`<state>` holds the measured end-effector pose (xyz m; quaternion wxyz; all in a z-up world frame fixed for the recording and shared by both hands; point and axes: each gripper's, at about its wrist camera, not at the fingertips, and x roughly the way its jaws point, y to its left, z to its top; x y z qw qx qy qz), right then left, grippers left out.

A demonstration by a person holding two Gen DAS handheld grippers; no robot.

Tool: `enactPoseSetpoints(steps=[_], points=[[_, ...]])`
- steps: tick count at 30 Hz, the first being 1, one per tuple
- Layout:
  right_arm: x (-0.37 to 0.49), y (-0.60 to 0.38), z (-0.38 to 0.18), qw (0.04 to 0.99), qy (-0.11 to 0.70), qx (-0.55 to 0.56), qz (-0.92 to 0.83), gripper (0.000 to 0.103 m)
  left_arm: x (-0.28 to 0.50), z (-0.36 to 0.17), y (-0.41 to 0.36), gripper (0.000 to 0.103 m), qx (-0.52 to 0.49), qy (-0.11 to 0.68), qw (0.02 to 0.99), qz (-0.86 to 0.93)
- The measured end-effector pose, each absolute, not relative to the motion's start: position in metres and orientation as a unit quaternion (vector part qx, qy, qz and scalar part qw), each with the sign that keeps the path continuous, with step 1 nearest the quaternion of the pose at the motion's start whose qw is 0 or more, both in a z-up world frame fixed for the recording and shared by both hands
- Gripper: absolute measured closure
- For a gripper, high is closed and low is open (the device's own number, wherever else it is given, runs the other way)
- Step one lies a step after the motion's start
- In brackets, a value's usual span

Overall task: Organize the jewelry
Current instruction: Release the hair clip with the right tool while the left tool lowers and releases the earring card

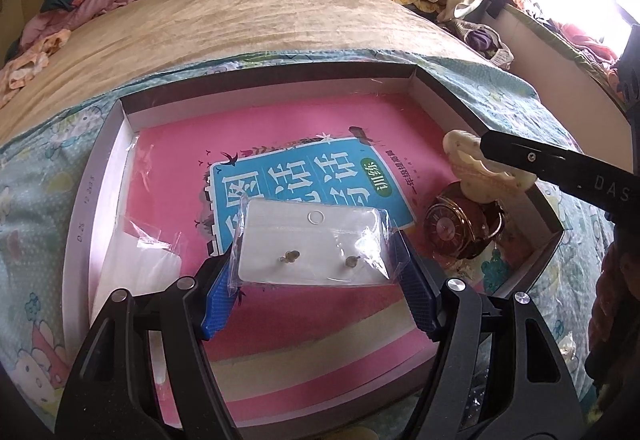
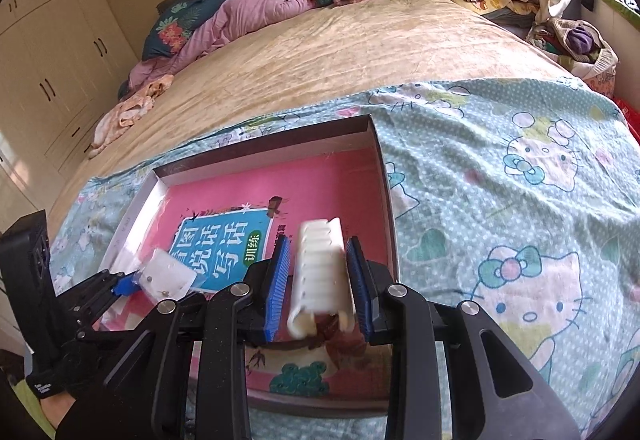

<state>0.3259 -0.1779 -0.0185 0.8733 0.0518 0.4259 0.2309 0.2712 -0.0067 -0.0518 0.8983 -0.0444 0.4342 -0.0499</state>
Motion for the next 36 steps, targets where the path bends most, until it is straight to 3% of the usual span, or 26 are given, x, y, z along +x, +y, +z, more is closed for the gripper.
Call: enactPoseSetpoints(steps=[9,15,21,26,36], points=[[0.319,-0.190,-0.017,0.868,0.426,0.086,0.239,0.071,0.275,-0.055,-0.006,0.040,-0.045,0.440,0.895,-0.048],[0.301,-0.206,-0.006,0.873,0.412,0.109,0.235,0.048,0.275,-0.054,-0.007,0.039,-0.041,0.444,0.894,-0.048],[0.284,-0.221,-0.001,0.874,0.405,0.133,0.233,0.031,0.272,-0.053,-0.010,0.036,-0.036,0.448,0.892,-0.046],[0.274,-0.231,0.003,0.872,0.404,0.148,0.231,0.024,0.269,-0.053,-0.011,0.036,-0.031,0.452,0.890,-0.038],[0.252,-0.230,0.017,0.878,0.394,0.130,0.237,0.016,0.255,-0.035,-0.008,0.017,-0.030,0.440,0.897,-0.024]])
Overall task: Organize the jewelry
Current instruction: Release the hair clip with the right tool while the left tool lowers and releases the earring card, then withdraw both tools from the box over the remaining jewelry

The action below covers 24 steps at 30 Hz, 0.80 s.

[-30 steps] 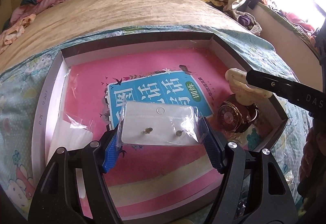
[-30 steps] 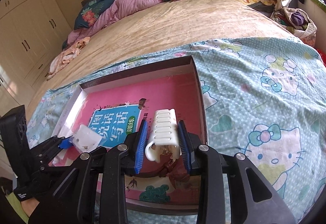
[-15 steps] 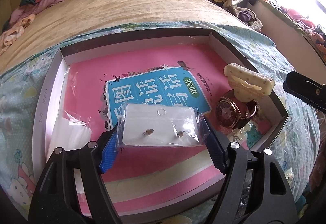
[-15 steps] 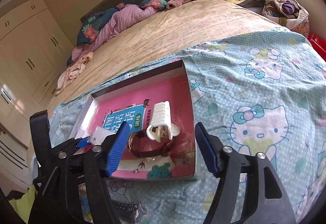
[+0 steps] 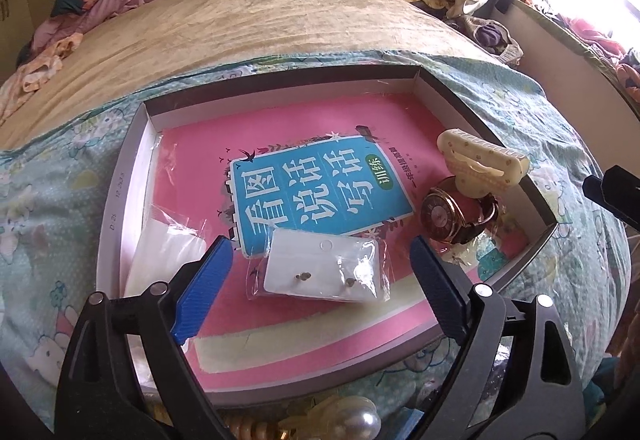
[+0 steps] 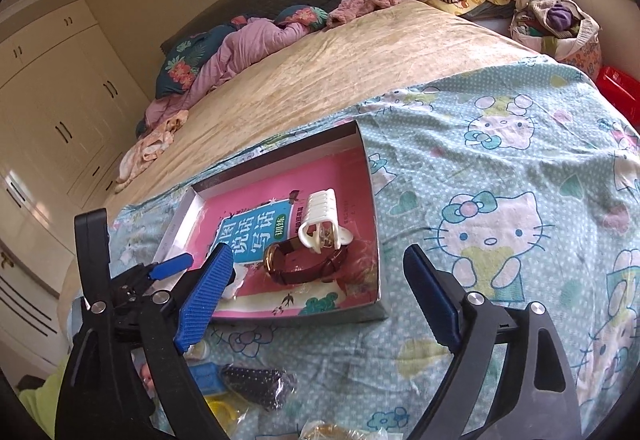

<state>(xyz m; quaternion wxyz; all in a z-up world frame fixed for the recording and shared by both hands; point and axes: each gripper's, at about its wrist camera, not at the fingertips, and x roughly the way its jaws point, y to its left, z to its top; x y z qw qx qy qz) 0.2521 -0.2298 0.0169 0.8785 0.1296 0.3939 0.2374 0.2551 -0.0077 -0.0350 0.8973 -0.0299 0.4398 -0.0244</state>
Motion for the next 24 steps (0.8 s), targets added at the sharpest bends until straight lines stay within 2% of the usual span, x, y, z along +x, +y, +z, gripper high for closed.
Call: enactPoseSetpoints(steps=[3,12,24], points=[[0.244,-0.229,0.023,0.881,0.388,0.123,0.240,0.015,0.245,-0.023,-0.007,0.010,-0.034,0.428,0.903,-0.020],[0.220,-0.235,0.043,0.890,0.368,0.117,0.243,0.008,0.217,0.006,-0.007,0.010,-0.044,0.404,0.914,-0.010],[0.190,-0.235,0.069,0.900,0.341,0.105,0.252,0.006,0.183,0.036,0.004,0.010,-0.061,0.373,0.926,-0.008]])
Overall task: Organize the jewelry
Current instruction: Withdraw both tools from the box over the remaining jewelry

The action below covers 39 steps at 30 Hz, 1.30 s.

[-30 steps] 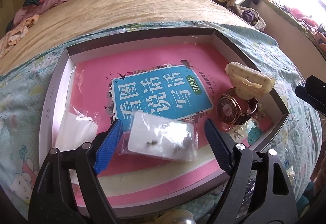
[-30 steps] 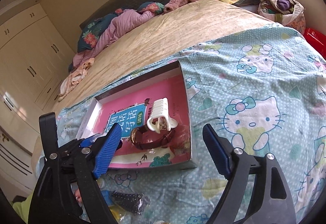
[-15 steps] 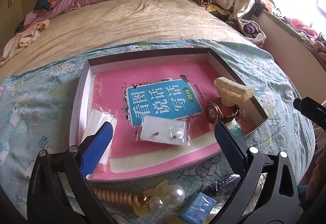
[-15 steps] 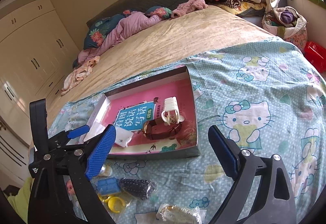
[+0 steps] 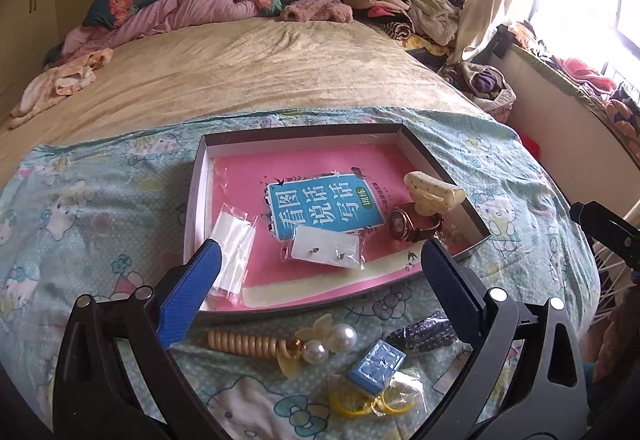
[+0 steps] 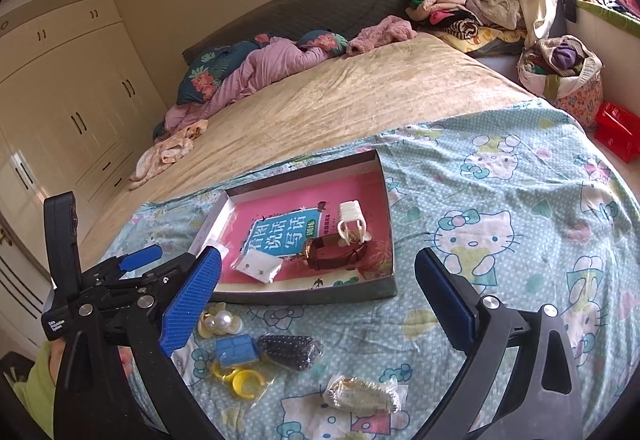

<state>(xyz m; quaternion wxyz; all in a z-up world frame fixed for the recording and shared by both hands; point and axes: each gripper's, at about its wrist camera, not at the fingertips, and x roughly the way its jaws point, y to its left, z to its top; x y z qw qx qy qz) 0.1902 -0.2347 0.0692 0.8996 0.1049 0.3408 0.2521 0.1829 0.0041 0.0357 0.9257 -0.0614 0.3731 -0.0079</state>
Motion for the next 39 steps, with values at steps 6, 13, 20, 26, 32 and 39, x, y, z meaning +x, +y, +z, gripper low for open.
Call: enactPoseSetpoints(steps=[6,13,20,26,32,39], points=[[0.174,-0.230,0.081,0.903,0.329,0.093,0.262,0.006,0.166,0.047,0.012,0.010,-0.060,0.359,0.931,-0.006],[0.157,-0.226,0.088,0.905,0.323,0.077,0.266,0.005,0.147,0.053,0.015,0.010,-0.050,0.350,0.935,-0.011],[0.141,-0.221,0.092,0.906,0.320,0.066,0.268,0.005,0.131,0.053,0.021,0.010,-0.050,0.348,0.936,-0.013],[0.129,-0.217,0.090,0.906,0.321,0.054,0.272,0.005,0.119,0.050,0.022,0.010,-0.042,0.350,0.936,-0.018],[0.123,-0.215,0.081,0.902,0.332,0.049,0.272,0.005,0.108,0.042,0.023,0.010,-0.037,0.363,0.931,-0.024],[0.116,-0.212,0.068,0.897,0.346,0.039,0.271,0.005,0.100,0.026,0.018,0.010,-0.029,0.385,0.922,-0.034]])
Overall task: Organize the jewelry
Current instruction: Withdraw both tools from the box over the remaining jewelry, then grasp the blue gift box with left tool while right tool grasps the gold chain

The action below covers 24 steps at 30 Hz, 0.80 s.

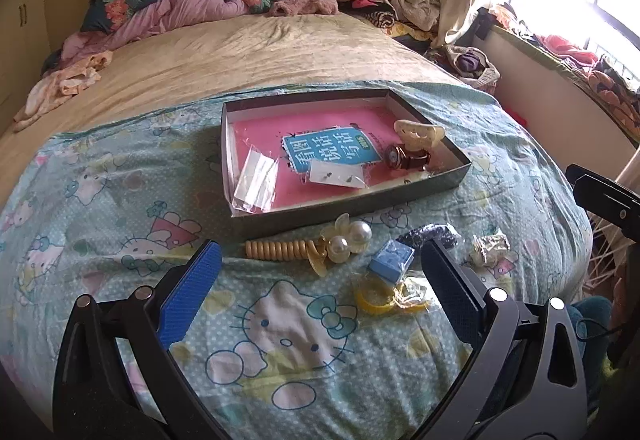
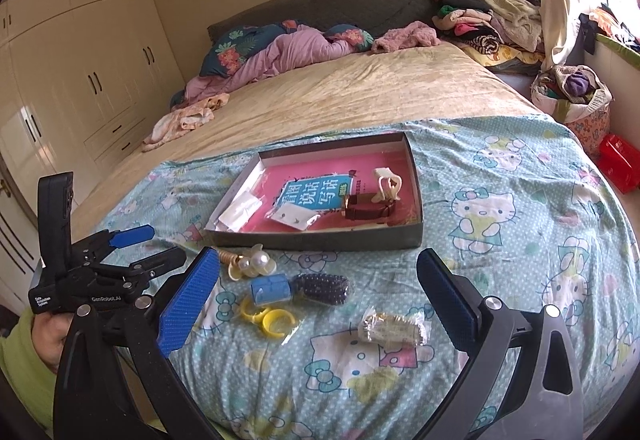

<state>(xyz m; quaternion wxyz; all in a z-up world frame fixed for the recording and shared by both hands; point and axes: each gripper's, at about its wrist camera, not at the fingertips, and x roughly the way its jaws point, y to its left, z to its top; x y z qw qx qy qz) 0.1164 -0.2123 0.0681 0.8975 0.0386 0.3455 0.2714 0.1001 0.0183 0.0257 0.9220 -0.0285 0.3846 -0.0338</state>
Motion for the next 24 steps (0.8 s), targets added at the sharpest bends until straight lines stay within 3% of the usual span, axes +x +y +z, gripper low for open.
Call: enactPoseSetpoints(steps=[24], points=[[0.129,-0.211,-0.013,0.877,0.434,-0.026,0.203,0.005,0.104,-0.023,-0.005,0.010,-0.020,0.426,0.900,-0.084]])
